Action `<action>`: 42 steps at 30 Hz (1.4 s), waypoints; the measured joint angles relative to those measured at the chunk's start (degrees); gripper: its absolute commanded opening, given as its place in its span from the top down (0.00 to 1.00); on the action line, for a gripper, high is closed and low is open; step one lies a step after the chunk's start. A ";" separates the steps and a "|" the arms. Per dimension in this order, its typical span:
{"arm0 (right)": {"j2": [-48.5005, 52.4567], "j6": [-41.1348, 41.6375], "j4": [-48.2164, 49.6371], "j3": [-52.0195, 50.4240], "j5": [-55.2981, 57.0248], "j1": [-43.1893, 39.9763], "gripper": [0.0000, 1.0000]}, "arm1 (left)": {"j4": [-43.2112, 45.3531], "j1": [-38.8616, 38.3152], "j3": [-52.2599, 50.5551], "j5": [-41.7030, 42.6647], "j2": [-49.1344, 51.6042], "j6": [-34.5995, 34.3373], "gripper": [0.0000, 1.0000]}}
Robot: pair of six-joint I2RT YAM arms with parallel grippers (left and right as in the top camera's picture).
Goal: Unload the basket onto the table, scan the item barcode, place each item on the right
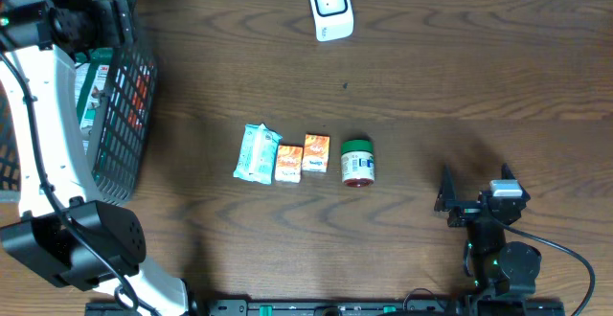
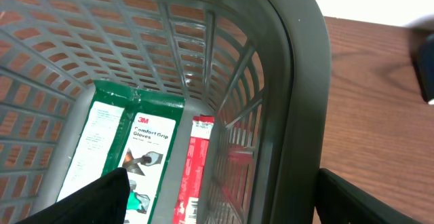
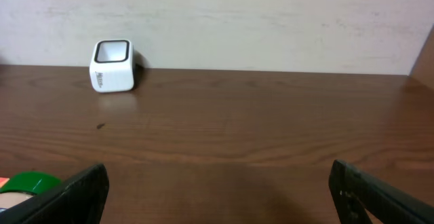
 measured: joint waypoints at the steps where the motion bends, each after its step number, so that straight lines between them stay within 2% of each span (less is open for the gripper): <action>1: 0.00 0.00 0.02 0.00 0.00 0.00 0.01 | 0.20 -0.02 0.02 -0.17 0.00 -0.42 0.14; 13: 0.00 0.00 0.02 0.00 0.00 0.00 0.01 | 1.46 0.02 1.18 -0.76 -0.26 -5.07 0.13; 19: 0.00 0.00 0.02 0.00 0.00 0.02 0.01 | 2.36 0.50 3.82 -1.53 -3.87 -7.50 0.13; 29: 0.00 0.00 0.00 0.00 -0.02 0.00 0.01 | 0.66 6.34 4.76 -4.57 -5.38 -11.32 0.13; 35: 0.00 0.00 0.00 0.00 -0.02 0.00 0.01 | -2.01 8.66 4.68 -7.02 -2.93 -9.94 0.13; 37: 0.00 0.00 0.00 0.00 0.00 0.02 0.01 | -3.78 9.01 4.59 -7.43 -1.42 -7.72 0.11; 42: 0.00 0.00 0.02 0.00 -0.02 0.00 0.01 | -9.07 9.07 4.09 -4.28 3.21 -0.48 0.12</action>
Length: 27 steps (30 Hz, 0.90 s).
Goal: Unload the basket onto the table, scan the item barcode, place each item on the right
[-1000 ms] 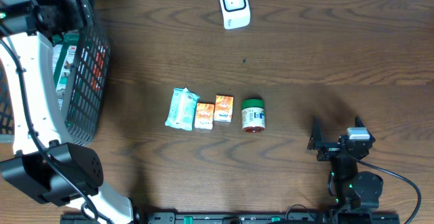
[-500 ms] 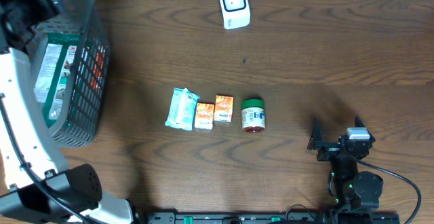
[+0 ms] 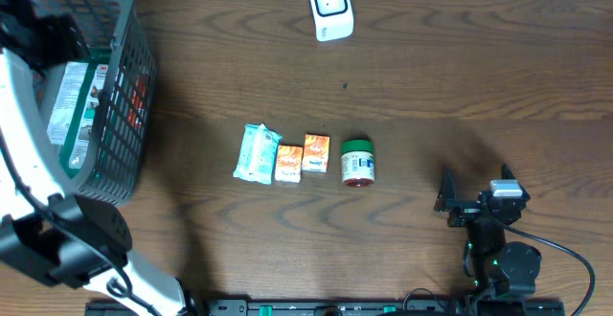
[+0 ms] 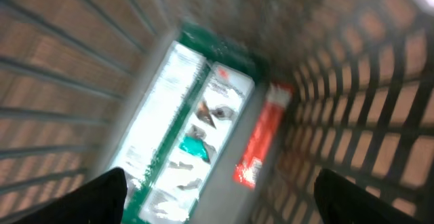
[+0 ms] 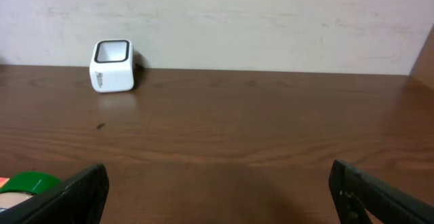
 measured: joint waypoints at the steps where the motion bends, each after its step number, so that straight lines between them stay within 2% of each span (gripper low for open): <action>1: 0.00 0.00 -0.02 0.00 0.00 0.00 0.01 | -0.52 0.00 -0.09 0.98 0.94 1.16 0.14; 4: 0.00 0.00 -0.02 0.00 0.00 0.02 0.01 | -1.81 0.00 -0.15 3.19 3.69 4.37 0.18; 21: 0.00 0.00 0.00 0.00 0.00 0.00 0.01 | -2.75 0.20 -0.20 9.25 13.18 13.79 0.15; 27: 0.00 0.00 0.00 0.00 0.02 0.00 0.01 | -3.69 1.07 -0.20 12.04 17.51 17.40 0.19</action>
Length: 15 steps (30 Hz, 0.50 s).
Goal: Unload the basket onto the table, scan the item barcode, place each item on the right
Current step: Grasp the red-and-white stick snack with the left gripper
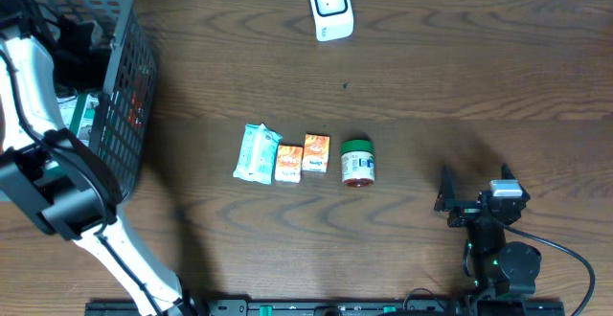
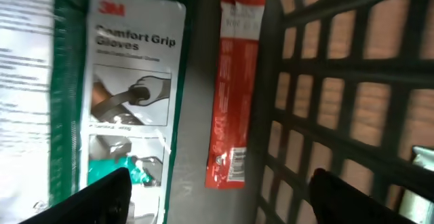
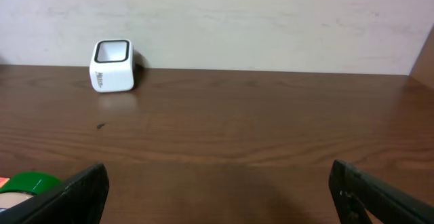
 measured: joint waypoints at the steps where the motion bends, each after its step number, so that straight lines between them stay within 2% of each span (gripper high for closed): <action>1: 0.00 0.00 -0.02 0.00 -0.02 0.02 0.01 | -0.24 0.11 0.00 0.22 0.61 0.74 0.20; 15: 0.00 0.00 -0.02 0.00 -0.02 0.02 0.01 | -1.09 0.33 0.00 2.67 4.55 8.37 0.32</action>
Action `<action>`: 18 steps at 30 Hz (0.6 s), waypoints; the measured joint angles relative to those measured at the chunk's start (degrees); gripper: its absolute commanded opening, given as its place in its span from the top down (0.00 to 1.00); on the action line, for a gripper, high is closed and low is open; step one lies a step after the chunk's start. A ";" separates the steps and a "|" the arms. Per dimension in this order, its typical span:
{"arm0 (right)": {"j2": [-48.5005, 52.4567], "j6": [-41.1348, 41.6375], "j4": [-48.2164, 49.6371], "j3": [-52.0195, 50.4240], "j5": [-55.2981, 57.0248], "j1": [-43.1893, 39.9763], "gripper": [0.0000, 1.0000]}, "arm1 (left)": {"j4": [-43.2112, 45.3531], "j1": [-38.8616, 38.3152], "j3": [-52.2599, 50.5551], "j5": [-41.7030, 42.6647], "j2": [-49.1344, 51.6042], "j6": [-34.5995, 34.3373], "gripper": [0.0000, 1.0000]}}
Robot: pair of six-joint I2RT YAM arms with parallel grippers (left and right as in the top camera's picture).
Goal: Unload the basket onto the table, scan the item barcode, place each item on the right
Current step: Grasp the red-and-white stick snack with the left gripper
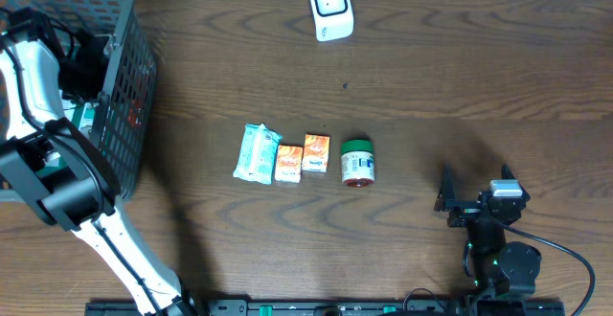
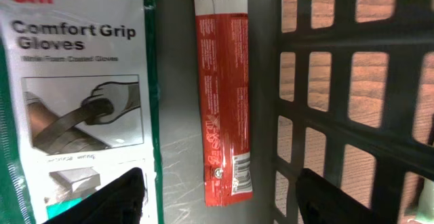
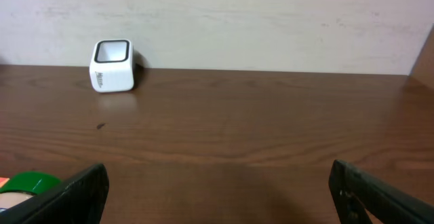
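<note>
My left gripper (image 2: 220,197) is open, low inside the dark mesh basket (image 1: 129,86), right above a long red packet (image 2: 222,102) lying on the basket floor with a barcode at its near end. Beside the packet lies a green-and-white glove pack (image 2: 74,95). The white scanner (image 1: 330,8) stands at the table's back edge, also seen as the scanner (image 3: 112,66) in the right wrist view. My right gripper (image 3: 217,190) rests open near the front right of the table, nothing between its fingers.
In a row at mid-table lie a pale blue pouch (image 1: 256,153), two orange boxes (image 1: 302,156) and a green-lidded jar (image 1: 357,162). The basket's mesh wall (image 2: 352,102) rises close on the right of the left gripper.
My left gripper has come lower in the basket; the red packet and glove pack look larger and closer. The right arm and the table items have not moved.
My left gripper was first at the basket's rim, looking in at the glove pack and red packet. Then it was over the basket's inside, then low above the packet, and now lower still, staying open. The right gripper stayed parked and open throughout.
</note>
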 measured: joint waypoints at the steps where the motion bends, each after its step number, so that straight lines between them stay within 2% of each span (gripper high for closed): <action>1: 0.00 0.00 0.00 0.00 0.00 0.00 0.01 | 0.00 0.00 0.00 0.04 0.35 0.07 0.34; 16: 0.00 0.00 0.02 0.00 0.00 0.00 0.01 | 2.71 0.00 -0.61 1.70 1.88 0.98 0.39; 18: 0.00 0.00 0.02 0.00 0.00 0.00 0.01 | 3.04 0.00 -0.61 1.70 1.88 0.98 0.43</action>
